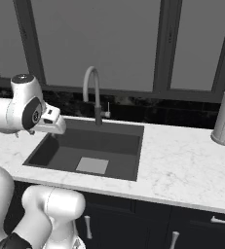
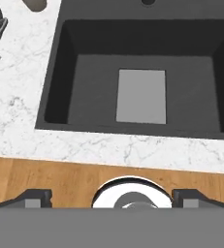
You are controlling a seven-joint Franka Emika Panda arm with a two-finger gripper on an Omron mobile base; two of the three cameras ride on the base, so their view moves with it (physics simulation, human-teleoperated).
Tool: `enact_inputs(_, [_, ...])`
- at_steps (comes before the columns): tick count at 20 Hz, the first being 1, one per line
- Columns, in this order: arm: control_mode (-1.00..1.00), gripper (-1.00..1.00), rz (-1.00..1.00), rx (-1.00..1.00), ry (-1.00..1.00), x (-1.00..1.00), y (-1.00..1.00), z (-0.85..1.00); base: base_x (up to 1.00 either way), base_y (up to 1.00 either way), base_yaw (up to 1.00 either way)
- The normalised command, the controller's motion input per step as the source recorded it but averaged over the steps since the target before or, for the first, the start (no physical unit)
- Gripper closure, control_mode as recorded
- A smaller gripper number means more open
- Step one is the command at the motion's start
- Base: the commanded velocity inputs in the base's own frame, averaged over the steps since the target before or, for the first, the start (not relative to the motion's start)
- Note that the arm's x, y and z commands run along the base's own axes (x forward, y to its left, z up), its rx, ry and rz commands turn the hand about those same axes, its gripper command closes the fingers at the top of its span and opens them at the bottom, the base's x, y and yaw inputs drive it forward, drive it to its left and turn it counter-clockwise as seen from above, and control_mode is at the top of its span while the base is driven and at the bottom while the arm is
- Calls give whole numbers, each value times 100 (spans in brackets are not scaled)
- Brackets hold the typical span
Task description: Put the colander in the sink, put the pear in the colander, and turn on the sink faucet and pour water over the colander.
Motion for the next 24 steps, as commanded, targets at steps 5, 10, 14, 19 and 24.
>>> enact_inputs(5, [-100, -100, -15, 0, 9, 23, 87, -16, 0, 0, 0])
enact_inputs(10, [-100, -100, -7, 0, 6, 50, 71, -1, 0, 0, 0])
enact_inputs(14, [-100, -100, -2, 0, 11, 63, 64, -3, 0, 0, 0])
enact_inputs(19, [-100, -100, -2, 0, 10, 60, 75, -20, 0, 0, 0])
enact_inputs(24, [-100, -100, -12, 4, 7, 67, 66, -13, 0, 0, 0])
